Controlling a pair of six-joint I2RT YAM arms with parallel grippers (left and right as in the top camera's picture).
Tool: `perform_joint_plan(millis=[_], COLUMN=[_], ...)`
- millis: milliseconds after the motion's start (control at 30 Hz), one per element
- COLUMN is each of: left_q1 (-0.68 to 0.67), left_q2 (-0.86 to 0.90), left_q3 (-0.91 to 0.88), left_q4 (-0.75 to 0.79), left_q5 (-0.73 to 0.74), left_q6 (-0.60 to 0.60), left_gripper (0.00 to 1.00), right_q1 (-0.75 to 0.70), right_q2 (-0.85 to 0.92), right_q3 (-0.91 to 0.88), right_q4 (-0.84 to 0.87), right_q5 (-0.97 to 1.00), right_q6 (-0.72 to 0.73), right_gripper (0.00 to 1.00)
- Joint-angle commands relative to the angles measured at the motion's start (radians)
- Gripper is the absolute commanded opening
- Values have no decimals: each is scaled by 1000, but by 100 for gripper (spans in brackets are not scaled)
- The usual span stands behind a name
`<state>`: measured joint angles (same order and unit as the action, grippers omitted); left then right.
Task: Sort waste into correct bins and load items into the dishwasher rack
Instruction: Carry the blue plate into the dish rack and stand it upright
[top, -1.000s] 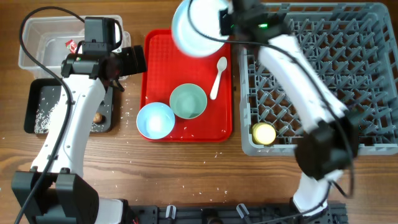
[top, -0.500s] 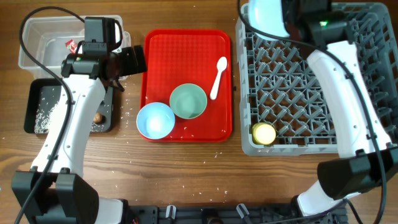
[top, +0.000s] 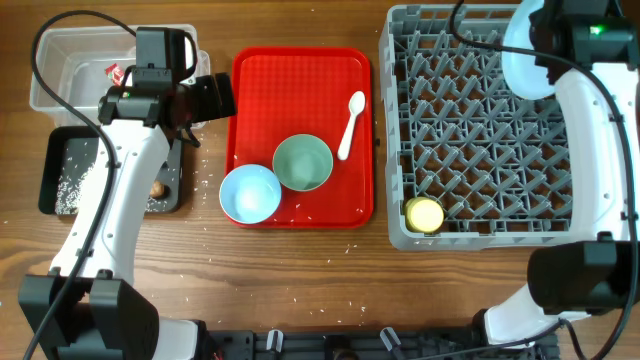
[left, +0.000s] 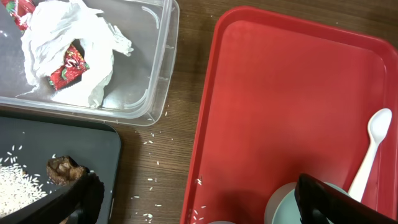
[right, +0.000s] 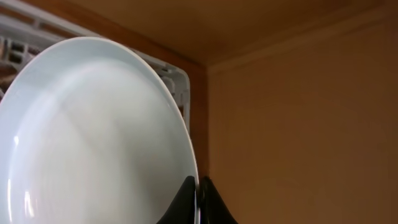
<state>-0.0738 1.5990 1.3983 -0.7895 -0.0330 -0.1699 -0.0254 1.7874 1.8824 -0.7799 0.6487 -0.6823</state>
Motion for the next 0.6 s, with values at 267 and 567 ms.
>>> perform_joint_plan(millis=[267,567], left_q1=[0,0], left_q2=[8,8], left_q3=[9,9], left_q4=[-1,-1], left_q5=[-10,-10], left_q6=[5,5], left_gripper=[100,100], right_q1=[-2,22], right_q2=[2,76], right_q3=[-191,-192], right_q4=[162,142], right_q5=[-74,-125], right_q6=[-232,-172], right_gripper=[4,4])
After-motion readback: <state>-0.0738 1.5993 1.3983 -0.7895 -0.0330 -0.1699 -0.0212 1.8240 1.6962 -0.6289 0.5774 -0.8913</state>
